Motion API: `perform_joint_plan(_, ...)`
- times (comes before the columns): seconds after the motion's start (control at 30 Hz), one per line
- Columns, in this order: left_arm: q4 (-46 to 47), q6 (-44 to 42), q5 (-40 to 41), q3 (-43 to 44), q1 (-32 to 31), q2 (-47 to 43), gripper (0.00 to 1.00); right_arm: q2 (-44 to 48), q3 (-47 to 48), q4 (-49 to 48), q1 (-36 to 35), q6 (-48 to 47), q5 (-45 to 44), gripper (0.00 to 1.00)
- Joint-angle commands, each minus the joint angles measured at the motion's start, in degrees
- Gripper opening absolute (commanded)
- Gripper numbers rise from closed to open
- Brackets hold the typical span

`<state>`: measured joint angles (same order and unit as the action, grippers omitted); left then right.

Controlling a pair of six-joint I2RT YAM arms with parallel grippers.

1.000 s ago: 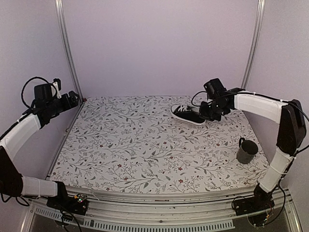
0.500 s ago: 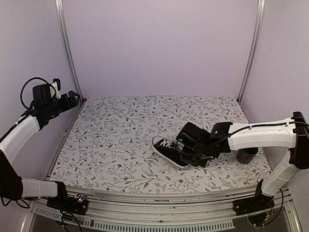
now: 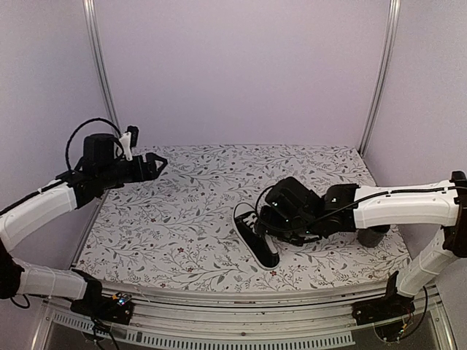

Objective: Tie the shoes

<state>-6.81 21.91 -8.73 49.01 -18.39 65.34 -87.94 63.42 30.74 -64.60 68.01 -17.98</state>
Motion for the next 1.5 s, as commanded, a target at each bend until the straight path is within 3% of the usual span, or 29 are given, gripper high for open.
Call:
perform_joint_plan(0.0,6.1,12.27,-1.96,-8.85,-9.57,1.5,0.92,2.5,-6.67,-12.25,6.79,-11.67,9.71,0.8)
perform_joint_plan(0.13,14.17,19.32,-1.13,-12.36,-19.56,5.68,0.92,1.76,-12.15,-20.82,9.48,-15.4,15.45,0.79)
perform_joint_plan(0.27,15.81,19.38,2.32,-9.78,-28.03,11.4,0.91,-0.4,-15.49,-26.39,10.02,-15.48,18.91,0.76)
perform_joint_plan(0.37,16.09,19.84,3.9,-8.63,-30.32,13.66,0.91,-2.8,-18.23,-33.48,9.9,-15.44,24.0,0.63)
perform_joint_plan(0.5,15.77,19.45,3.7,-7.8,-30.8,15.0,0.92,-6.14,-17.62,-37.73,7.34,-16.56,27.88,0.59)
perform_joint_plan(0.63,12.67,15.29,3.53,-3.87,-30.84,16.34,0.92,-7.56,-12.0,-32.64,3.15,-19.44,25.55,0.62)
perform_joint_plan(0.73,8.85,11.27,3.97,0.59,-30.87,18.28,0.92,-4.43,-11.6,-24.97,3.2,-18.5,17.83,0.73)
perform_joint_plan(0.87,4.29,6.25,3.63,7.29,-30.99,22.88,0.92,5.12,-15.86,-21.14,6.33,-18.4,14.58,0.83)
perform_joint_plan(1.0,0.21,1.12,3.34,15.33,-32.55,30.34,0.9,13.44,-20.09,-17.17,12.42,-19.27,13.35,0.84)
perform_joint_plan(1.27,-12.73,-1.85,12.08,35.87,-40.54,46.5,0.65,21.52,-26.96,-14.16,28.46,-21.23,15.93,0.8)
perform_joint_plan(1.47,-23.01,-3.63,21.15,45.75,-45.25,56.98,0.55,24.78,-29.39,-14.22,31.75,-21.79,17.04,0.79)
